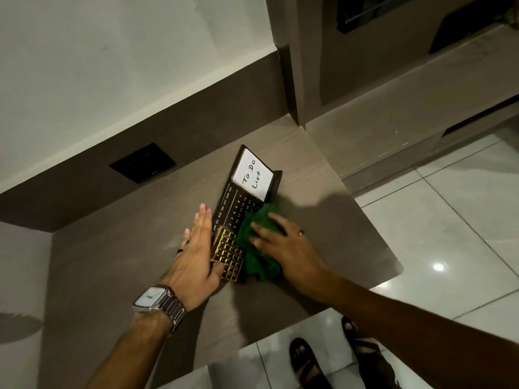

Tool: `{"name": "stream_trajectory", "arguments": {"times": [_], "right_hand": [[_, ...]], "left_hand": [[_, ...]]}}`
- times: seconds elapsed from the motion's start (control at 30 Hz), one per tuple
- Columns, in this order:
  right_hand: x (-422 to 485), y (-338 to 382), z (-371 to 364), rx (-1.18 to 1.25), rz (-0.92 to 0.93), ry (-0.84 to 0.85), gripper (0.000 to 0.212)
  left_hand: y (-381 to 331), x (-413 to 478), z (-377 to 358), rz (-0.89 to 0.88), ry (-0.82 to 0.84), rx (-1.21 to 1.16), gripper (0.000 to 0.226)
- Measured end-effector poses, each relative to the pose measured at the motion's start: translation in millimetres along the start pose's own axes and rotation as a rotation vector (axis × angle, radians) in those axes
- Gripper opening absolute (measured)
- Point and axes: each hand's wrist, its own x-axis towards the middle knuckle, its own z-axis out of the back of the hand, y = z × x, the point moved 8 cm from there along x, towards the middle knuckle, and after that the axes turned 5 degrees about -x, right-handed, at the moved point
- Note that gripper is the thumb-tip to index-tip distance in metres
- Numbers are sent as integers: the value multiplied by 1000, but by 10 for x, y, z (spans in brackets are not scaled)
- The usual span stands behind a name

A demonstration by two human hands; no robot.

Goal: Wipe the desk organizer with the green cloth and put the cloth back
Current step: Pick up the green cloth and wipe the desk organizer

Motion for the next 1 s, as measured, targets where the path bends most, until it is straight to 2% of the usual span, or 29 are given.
{"name": "stream_trajectory", "arguments": {"times": [0.07, 0.1, 0.13, 0.2, 0.27, 0.33, 0.4, 0.5, 0.57, 0.6, 0.8, 0.9, 1.0], "right_hand": [[-72, 126, -38, -28, 187, 24, 67], [-34, 49, 17, -55, 211, 20, 62], [57, -112, 118, -36, 165, -11, 53], [334, -627, 388, 5, -103, -105, 34], [606, -1003, 597, -143, -279, -120, 35], [719, -1032, 646, -280, -347, -93, 37], [597, -721, 509, -312, -303, -73, 34], [139, 26, 60, -186, -82, 62, 54], [12, 195, -24, -175, -11, 107, 58], [72, 109, 37, -189, -42, 95, 57], [796, -1010, 716, -483, -490, -17, 57], [714, -645, 537, -419, -342, 15, 44], [299, -92, 253, -226, -111, 94, 52]], "left_hand": [[26, 7, -8, 6, 6, 0, 116], [32, 13, -10, 1, 8, -1, 117], [30, 18, -11, -4, 7, -3, 117], [24, 24, -14, -11, 9, 1, 119], [23, 35, -19, -14, 11, 3, 119], [24, 39, -16, -18, 11, -5, 117], [18, 32, -16, -27, 10, -20, 114], [-16, 26, -4, -37, 0, -61, 111], [-36, 25, -2, -36, -2, -69, 114], [-38, 21, -4, -35, 0, -72, 116], [-26, 36, -26, -4, -13, -93, 120], [-5, 52, -22, 24, -40, -111, 121], [-24, 47, -14, -5, -55, -89, 120]]}}
